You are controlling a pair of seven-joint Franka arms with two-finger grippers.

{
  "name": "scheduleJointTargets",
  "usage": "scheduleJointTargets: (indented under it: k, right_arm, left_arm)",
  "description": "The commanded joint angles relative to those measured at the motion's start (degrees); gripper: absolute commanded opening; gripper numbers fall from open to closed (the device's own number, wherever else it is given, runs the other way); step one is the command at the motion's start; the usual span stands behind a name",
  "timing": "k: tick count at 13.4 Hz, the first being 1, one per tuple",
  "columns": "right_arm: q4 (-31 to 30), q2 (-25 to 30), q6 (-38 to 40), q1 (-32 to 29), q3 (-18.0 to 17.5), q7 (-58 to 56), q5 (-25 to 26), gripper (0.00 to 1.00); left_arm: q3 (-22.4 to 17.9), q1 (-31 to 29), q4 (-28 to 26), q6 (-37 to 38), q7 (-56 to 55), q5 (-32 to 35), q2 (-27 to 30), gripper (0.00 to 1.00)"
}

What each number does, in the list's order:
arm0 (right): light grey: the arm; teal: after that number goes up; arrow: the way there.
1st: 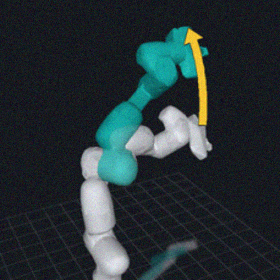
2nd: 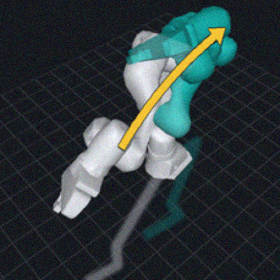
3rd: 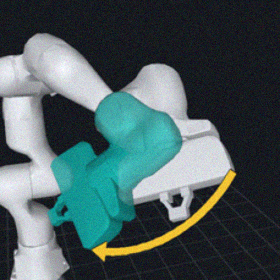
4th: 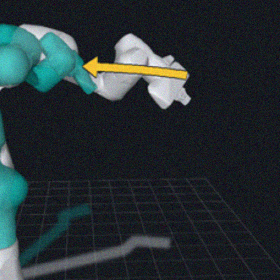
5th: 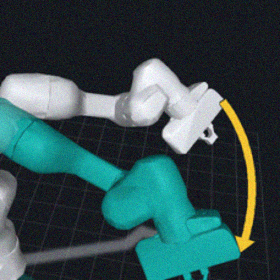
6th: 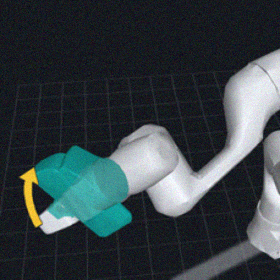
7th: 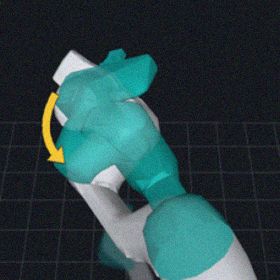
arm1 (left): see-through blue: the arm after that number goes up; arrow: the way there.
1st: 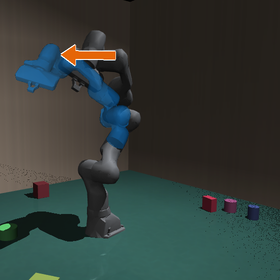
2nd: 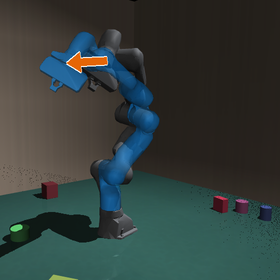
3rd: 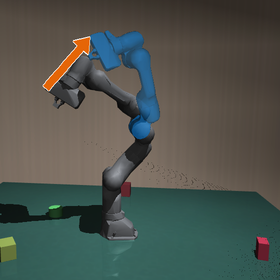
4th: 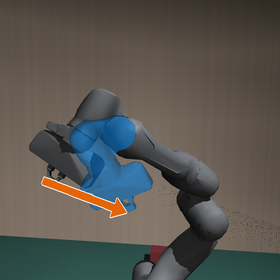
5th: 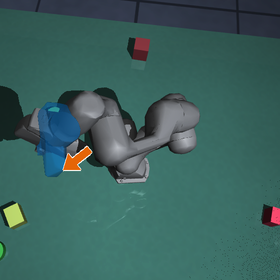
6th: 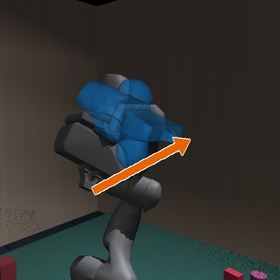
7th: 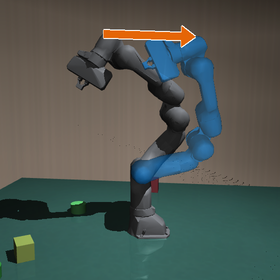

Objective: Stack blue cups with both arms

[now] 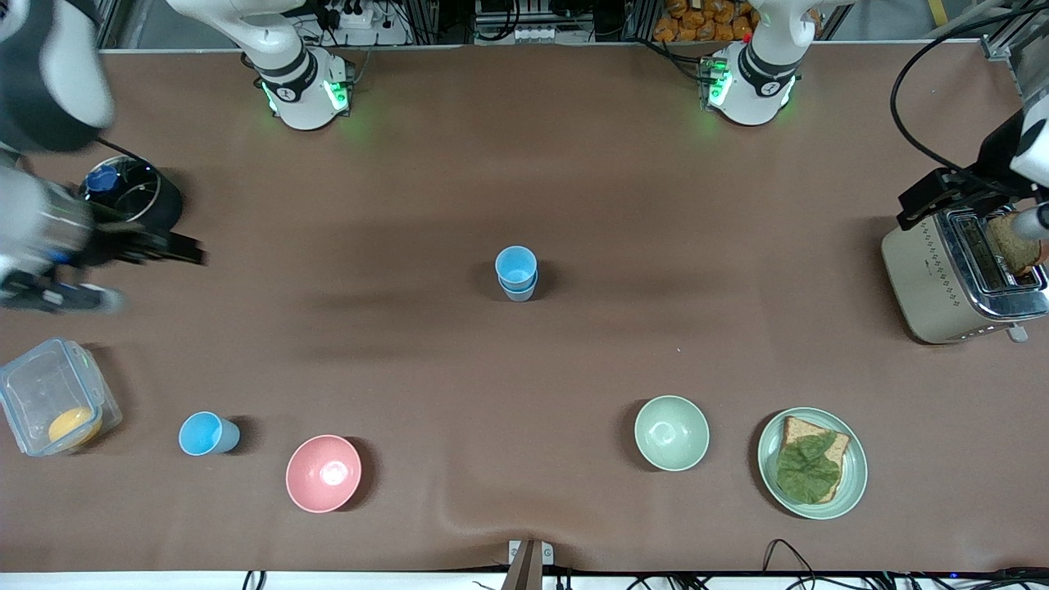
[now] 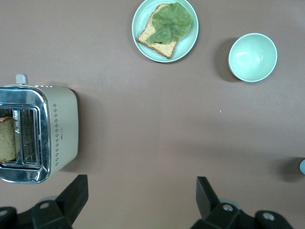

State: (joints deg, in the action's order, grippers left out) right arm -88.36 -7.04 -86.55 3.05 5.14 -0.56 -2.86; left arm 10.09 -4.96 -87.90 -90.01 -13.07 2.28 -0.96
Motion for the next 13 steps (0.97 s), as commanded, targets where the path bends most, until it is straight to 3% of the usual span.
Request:
scheduleJointTargets:
  k: [1, 6, 13]
  right_arm:
    - [-3.22, 5.62, 0.85, -2.34, -1.10, -1.46, 2.33, 1.00]
    - [-3.22, 9.58, 1.03, -3.13, -1.18, -1.11, 2.33, 1.00]
    - [-3.31, 10.03, 2.26, -3.22, -1.18, 2.41, 2.15, 1.00]
  left_arm:
    - [-0.42, 0.74, 3.00, 1.41, 1.12, 0.62, -1.59, 1.00]
    - [-0.25, -0.23, 3.00, 2.81, 5.33, -0.52, -0.62, 1.00]
    - [-0.60, -0.23, 3.26, 3.35, 10.96, -2.02, -0.80, 1.00]
